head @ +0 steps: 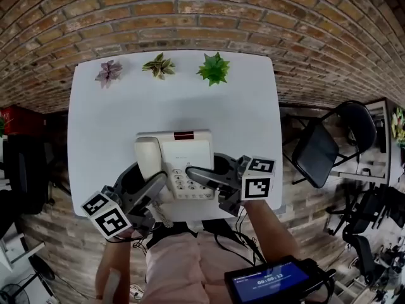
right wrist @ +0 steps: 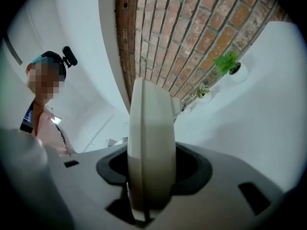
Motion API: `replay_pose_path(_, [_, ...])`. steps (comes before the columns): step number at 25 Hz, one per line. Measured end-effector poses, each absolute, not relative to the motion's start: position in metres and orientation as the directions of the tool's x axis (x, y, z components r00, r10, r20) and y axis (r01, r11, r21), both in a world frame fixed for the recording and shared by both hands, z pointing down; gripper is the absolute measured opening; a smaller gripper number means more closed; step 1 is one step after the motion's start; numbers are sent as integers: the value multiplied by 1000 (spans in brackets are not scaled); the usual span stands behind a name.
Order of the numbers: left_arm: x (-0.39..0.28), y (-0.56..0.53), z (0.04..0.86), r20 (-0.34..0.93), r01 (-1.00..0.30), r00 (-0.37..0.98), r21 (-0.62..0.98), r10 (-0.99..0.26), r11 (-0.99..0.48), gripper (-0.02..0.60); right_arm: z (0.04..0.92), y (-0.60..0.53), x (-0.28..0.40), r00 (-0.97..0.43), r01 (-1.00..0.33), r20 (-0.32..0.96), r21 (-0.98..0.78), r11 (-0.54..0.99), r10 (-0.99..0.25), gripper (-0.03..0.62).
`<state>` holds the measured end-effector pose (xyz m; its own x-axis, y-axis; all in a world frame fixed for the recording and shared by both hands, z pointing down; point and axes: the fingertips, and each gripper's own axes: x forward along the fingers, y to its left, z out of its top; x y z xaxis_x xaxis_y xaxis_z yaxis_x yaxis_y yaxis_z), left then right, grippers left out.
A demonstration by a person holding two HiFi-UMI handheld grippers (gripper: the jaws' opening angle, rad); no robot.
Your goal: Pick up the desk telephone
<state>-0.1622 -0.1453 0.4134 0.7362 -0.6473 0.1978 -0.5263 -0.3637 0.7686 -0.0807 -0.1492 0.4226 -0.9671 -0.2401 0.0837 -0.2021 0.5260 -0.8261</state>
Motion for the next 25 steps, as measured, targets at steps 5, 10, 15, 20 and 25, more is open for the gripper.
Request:
replay_pose_path(5, [-159, -148, 376, 189, -551, 723, 738, -665, -390, 333, 387, -152, -78, -968, -175, 37, -811, 558, -250, 204])
replay_pose_path(10, [-152, -147, 348, 184, -569, 711, 718, -679, -401, 333, 359, -152, -71, -969, -156, 5, -788, 595, -248, 202])
replay_pose_path(15, [-147, -144, 328, 177, -580, 702, 704, -690, -410, 333, 338, -150, -66, -971, -152, -3, -762, 630, -238, 202])
replay_pose_path(20, [-144, -139, 315, 166, -587, 695, 693, -700, -419, 334, 324, -145, -63, -972, -145, -14, -745, 651, -233, 202])
replay_pose_path(25, [-140, -134, 305, 168, -600, 688, 679, -706, -423, 334, 316, -140, -59, -973, -134, -29, -740, 659, -230, 202])
